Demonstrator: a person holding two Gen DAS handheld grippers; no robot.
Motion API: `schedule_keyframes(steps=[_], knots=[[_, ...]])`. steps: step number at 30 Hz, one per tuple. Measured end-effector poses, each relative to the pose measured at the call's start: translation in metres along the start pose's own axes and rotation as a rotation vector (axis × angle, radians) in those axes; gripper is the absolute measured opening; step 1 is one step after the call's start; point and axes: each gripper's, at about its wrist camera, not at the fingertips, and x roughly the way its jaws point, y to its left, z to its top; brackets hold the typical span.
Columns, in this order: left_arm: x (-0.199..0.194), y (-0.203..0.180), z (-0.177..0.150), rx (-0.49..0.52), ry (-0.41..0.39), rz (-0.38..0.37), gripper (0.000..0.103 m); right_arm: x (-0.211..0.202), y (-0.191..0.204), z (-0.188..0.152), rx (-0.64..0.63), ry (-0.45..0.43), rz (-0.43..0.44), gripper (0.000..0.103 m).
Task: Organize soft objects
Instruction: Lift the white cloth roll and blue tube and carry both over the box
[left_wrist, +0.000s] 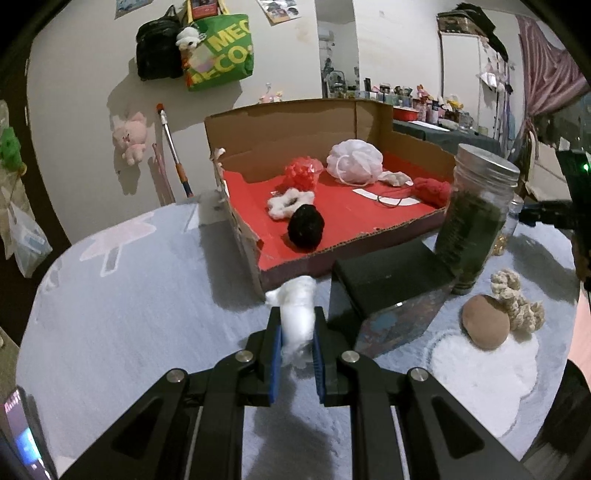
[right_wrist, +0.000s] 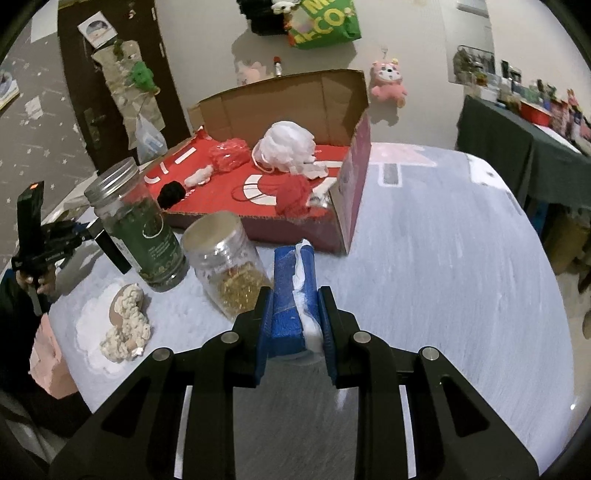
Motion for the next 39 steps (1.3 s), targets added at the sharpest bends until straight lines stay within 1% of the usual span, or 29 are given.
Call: schedule_keyframes(steps=[8, 18, 23, 27, 32, 35, 37, 39], knots=[[0.003, 0.001, 0.014, 0.070, -0.002, -0.003, 0.015, 0.007, 0.001, 0.014, -0.063, 0.004, 0.031, 0.023], [0.009, 0.000, 0.033, 0.119, 0.006, -0.002, 0.015, 0.012, 0.003, 0.030, -0.105, 0.007, 0.044, 0.023], [0.010, -0.001, 0.048, 0.134, 0.006, -0.022, 0.015, 0.015, 0.002, 0.044, -0.111, 0.011, 0.058, 0.023], [0.017, -0.004, 0.067, 0.145, 0.018, -0.043, 0.015, 0.021, 0.003, 0.060, -0.121, 0.017, 0.076, 0.023], [0.036, -0.012, 0.102, 0.136, 0.064, -0.100, 0.015, 0.034, 0.008, 0.087, -0.136, 0.047, 0.101, 0.023], [0.052, -0.020, 0.122, 0.128, 0.106, -0.128, 0.015, 0.049, 0.014, 0.105, -0.144, 0.089, 0.116, 0.023], [0.067, -0.027, 0.133, 0.131, 0.148, -0.135, 0.015, 0.063, 0.018, 0.116, -0.148, 0.123, 0.124, 0.023], [0.082, -0.035, 0.142, 0.136, 0.188, -0.125, 0.015, 0.078, 0.022, 0.127, -0.147, 0.165, 0.130, 0.023]])
